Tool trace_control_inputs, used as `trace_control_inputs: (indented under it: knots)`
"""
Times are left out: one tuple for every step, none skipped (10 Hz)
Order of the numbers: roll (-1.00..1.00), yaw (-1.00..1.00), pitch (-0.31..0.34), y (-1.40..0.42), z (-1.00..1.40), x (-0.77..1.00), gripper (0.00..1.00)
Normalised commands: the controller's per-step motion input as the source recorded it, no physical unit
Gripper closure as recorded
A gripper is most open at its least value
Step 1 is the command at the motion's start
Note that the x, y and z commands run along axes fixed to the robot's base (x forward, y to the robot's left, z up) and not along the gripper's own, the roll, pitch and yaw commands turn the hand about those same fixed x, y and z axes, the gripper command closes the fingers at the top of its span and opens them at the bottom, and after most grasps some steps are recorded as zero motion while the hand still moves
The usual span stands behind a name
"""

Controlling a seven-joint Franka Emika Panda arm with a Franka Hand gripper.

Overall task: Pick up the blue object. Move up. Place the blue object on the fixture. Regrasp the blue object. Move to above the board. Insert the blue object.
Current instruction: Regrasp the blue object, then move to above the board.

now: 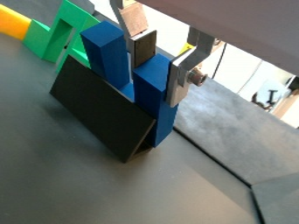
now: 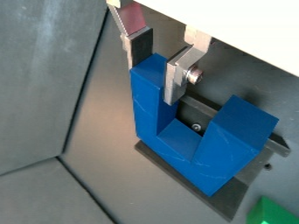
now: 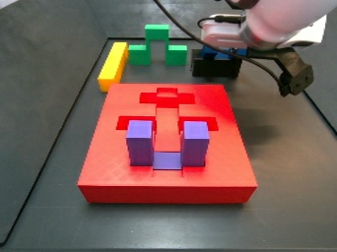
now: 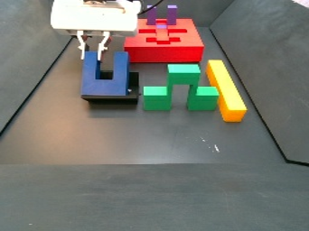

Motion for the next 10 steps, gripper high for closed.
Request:
trace_control_inputs:
  knots:
    - [0.00,0.00,0.000,0.00,0.00,0.00,1.00]
    - [0.00,0.00,0.000,0.00,0.00,0.00,1.00]
    - [0.00,0.00,0.000,0.00,0.00,0.00,1.00]
    - [0.00,0.00,0.000,0.00,0.00,0.00,1.00]
    - [0.00,0.00,0.000,0.00,0.00,0.00,1.00]
    - [0.00,0.00,0.000,0.00,1.40,0.00,1.00]
    - [-0.02,-0.06,0.028,0.01,1.40,-0.03,1.00]
    - [-0.10,-0.08,0.004,0.02,1.40,-0.06,1.00]
    - [-0.09,-0.05,0.000,0.04,1.40,-0.08,1.00]
    - [-0.07,-0.04,0.021,0.02,1.40,-0.07,1.00]
